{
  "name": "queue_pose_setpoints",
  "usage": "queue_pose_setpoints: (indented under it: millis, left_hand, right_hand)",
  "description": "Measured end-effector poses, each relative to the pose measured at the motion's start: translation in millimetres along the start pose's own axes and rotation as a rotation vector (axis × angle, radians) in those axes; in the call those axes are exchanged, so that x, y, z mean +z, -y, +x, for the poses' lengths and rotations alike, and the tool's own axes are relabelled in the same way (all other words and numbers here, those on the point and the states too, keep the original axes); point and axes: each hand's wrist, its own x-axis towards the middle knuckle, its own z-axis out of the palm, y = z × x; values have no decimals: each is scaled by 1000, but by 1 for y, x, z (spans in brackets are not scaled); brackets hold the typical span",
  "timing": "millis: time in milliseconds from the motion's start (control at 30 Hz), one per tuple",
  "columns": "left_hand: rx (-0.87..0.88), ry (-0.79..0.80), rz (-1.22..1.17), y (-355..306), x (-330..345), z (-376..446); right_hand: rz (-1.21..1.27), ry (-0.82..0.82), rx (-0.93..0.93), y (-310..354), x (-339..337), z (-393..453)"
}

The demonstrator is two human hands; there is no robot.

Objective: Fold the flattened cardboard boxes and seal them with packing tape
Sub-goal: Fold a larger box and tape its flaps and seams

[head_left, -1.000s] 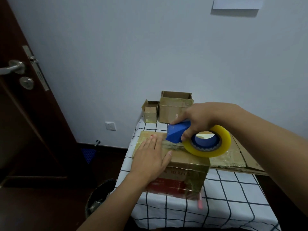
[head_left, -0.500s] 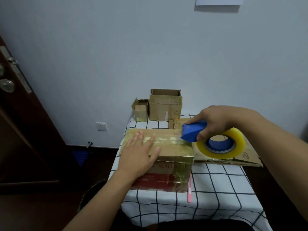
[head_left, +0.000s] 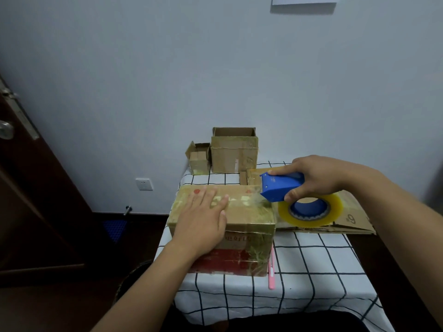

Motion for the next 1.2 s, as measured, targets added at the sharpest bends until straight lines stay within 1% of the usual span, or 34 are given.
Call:
queue_pose_setpoints:
  millis: [100,233,367,600,700,833,967,1100,1200]
  left_hand:
    - [-17,15,-86,-9,3,4]
    - [-15,16,-28,-5,10,4]
    - [-7,51,0,-7,8,2]
    - [-7,34,-9,-8,7,2]
    - [11,22,-22,-11,4,4]
    - [72,59,-38,-23,0,8]
    - [11,134,-11,-43,-5,11]
    - [-33,89,43,-74,-1,15]
    - [-93,91,87,-92,10,19]
  right_hand:
    - [18,-23,-5,1,-6,-8]
    - [-2,-75,-27,3,-15,-12]
    - [-35,-28,-28,1,-8,-8]
    - [81,16,6,-23,24,-1]
    - [28,-3,1,-26,33,1]
    - [-12,-32,-5,-28,35,1]
    - [-35,-57,-6,-29,36,-1]
    - [-31,-103,-10,-26,39,-3]
    - [-2,-123,-15,-23,40,-7]
